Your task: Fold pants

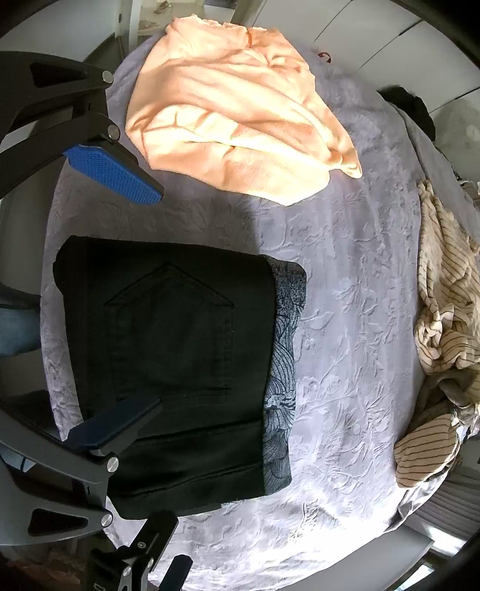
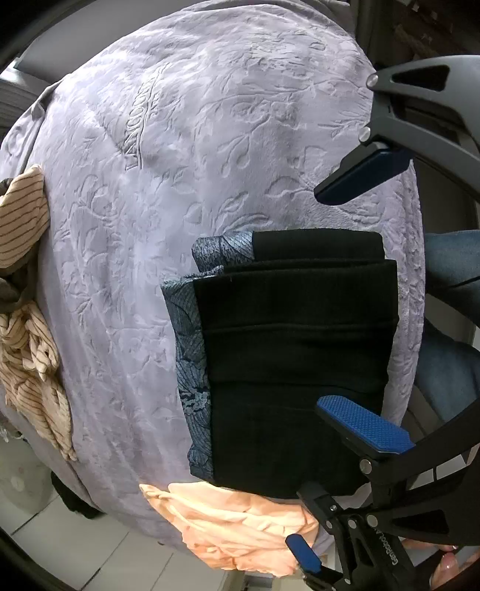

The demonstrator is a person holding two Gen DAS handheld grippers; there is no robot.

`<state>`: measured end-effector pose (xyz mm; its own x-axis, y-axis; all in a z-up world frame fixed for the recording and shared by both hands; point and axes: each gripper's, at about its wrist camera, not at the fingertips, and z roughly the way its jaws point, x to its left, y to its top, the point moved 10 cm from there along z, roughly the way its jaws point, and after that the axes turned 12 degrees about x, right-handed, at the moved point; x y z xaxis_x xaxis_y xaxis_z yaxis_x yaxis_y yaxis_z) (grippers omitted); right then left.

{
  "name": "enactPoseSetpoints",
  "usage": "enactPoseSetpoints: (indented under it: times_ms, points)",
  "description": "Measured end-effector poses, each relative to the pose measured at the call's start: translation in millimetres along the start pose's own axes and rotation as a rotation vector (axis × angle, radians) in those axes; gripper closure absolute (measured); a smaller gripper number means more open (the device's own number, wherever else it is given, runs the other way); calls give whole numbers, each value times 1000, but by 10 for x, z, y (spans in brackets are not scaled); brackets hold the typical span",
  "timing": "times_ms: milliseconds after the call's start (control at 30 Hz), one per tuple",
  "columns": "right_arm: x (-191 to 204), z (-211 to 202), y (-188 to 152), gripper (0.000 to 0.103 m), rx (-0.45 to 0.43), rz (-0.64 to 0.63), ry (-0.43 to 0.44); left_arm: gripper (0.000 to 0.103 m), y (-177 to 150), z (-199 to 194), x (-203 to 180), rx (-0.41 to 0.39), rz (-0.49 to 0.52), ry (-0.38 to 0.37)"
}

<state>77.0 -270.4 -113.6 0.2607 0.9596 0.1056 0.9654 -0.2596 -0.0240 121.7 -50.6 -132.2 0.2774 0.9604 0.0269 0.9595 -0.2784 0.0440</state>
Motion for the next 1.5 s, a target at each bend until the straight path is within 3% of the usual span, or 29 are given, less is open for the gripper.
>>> enactPoseSetpoints:
  times_ms: [1500]
  points:
    - [40, -2, 25, 0, -3, 4, -44, 0, 46, 44, 16, -7, 24, 1]
